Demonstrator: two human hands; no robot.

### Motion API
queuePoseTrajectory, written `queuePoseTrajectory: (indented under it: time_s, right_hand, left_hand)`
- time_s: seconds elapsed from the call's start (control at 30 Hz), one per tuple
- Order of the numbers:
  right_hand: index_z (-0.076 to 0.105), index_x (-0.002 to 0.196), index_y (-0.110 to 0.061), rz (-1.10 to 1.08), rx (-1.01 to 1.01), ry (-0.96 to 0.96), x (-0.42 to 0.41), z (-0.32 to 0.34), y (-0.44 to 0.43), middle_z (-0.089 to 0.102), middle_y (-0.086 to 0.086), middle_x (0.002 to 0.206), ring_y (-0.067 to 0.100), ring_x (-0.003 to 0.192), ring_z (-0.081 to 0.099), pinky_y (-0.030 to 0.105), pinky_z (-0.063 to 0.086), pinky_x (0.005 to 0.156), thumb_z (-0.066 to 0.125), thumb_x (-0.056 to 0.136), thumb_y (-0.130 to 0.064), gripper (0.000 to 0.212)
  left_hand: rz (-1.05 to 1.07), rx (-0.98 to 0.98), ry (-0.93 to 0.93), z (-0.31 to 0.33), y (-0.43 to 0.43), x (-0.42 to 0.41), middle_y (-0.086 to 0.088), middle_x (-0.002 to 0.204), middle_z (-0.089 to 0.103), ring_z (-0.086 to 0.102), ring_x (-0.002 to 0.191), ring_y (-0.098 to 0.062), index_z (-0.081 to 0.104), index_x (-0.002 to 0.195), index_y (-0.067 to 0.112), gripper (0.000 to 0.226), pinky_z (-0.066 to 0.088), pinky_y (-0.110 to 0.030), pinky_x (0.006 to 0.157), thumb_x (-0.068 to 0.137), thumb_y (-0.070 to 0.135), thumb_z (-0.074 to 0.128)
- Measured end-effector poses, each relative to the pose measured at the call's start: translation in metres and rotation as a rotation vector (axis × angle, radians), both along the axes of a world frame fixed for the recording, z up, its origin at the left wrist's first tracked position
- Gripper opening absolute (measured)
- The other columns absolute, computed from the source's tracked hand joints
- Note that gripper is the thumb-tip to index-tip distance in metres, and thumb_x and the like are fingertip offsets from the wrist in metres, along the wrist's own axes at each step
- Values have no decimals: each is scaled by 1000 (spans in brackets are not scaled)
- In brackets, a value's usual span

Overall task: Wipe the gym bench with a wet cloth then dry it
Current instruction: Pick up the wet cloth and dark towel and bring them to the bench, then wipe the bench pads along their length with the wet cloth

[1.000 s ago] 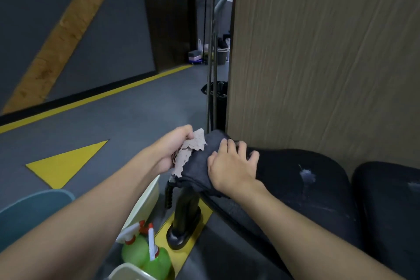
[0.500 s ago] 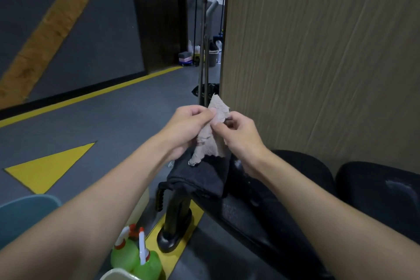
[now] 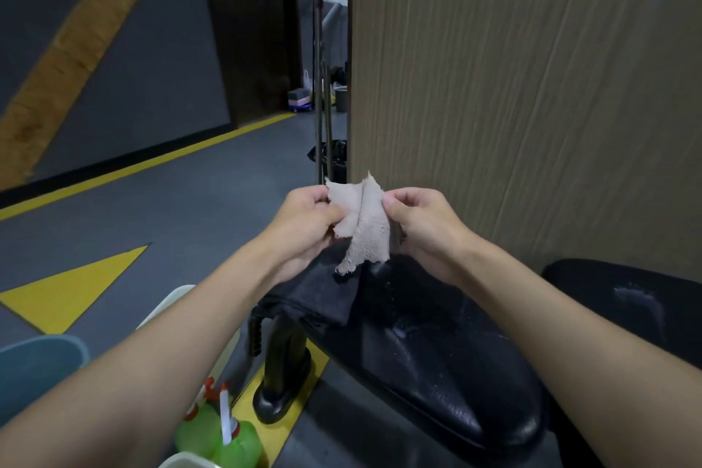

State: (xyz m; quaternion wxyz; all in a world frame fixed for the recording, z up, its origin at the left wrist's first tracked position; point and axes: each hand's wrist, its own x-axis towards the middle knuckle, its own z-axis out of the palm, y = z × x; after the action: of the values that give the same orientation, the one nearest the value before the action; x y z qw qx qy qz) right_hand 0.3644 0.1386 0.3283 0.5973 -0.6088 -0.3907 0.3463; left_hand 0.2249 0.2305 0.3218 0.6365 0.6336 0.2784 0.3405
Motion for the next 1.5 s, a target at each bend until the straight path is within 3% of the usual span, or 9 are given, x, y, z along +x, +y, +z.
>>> queuePoseTrajectory:
  time_s: [0.2,0.37,0.6,0.83,1.03,1.2,1.3,1.4,1.5]
  right_hand:
    - [37,144,-15,119,-192,-215,-4,-4,-12,63,10,123,20,105,67,40,57,92,83,79,-31,81]
    - [68,100,-4,36,-150,-104,-4,-1,-10,71,22,91,26,71,67,47,58,68,67,82,-6,18]
    - [52,74,-5,-162,-233,-202,7,9,-17,57,17,60,25,43,54,29,40,45,52,84,4,14]
    - [68,87,-6,161,-236,441,9,29,-20,69,12,79,22,66,68,37,58,61,50,99,-48,48]
    - [58,86,-9,-221,-35,-250,14,11,-16,59,9,75,18,56,56,28,41,45,52,92,4,15]
    - [54,80,-29,176,-344,-1184,3,-9,-39,54,-4,92,23,90,60,35,45,79,59,92,-26,13]
    - [52,71,-26,236,-564,-1266,-9,-13,-41,53,-9,82,23,91,55,41,39,84,51,95,-49,33]
    - [56,119,-13,-30,-477,-1273,-16,-35,-26,56,11,124,34,119,50,47,40,98,31,104,-42,40]
    - [17,155,-4,70,-710,-1168,-20,-70,-11,15,19,163,35,151,11,47,12,121,18,105,-46,65]
  left_hand:
    - [6,47,19,2,-9,8,-31,106,68,67,86,-31,63,109,-5,26,53,-46,88,90,-14,47]
    - [52,179,62,4,-6,8,-32,100,68,63,83,-33,66,104,-1,31,50,-49,80,87,-16,45]
    - [188,499,228,11,0,10,-7,72,44,34,62,-18,56,97,-8,25,26,-32,53,80,-2,39]
    - [-187,937,387,22,-27,18,4,100,61,59,81,-3,72,113,18,33,46,-20,78,91,2,53]
    - [0,669,218,20,-19,6,-4,88,72,66,86,-23,72,79,32,27,52,-46,84,75,23,46]
    - [-46,952,1120,-27,9,-2,7,158,27,22,146,-26,36,144,48,47,22,-63,108,99,51,24]
    - [-62,947,1172,-54,11,-1,8,164,12,7,150,-28,23,148,51,51,20,-66,109,98,58,16]
    - [-8,996,1121,-61,13,0,6,163,17,10,148,-30,27,147,51,50,31,-59,107,98,57,20]
    - [-12,980,1099,-62,16,0,7,163,17,10,149,-29,28,147,50,50,33,-54,107,98,56,23]
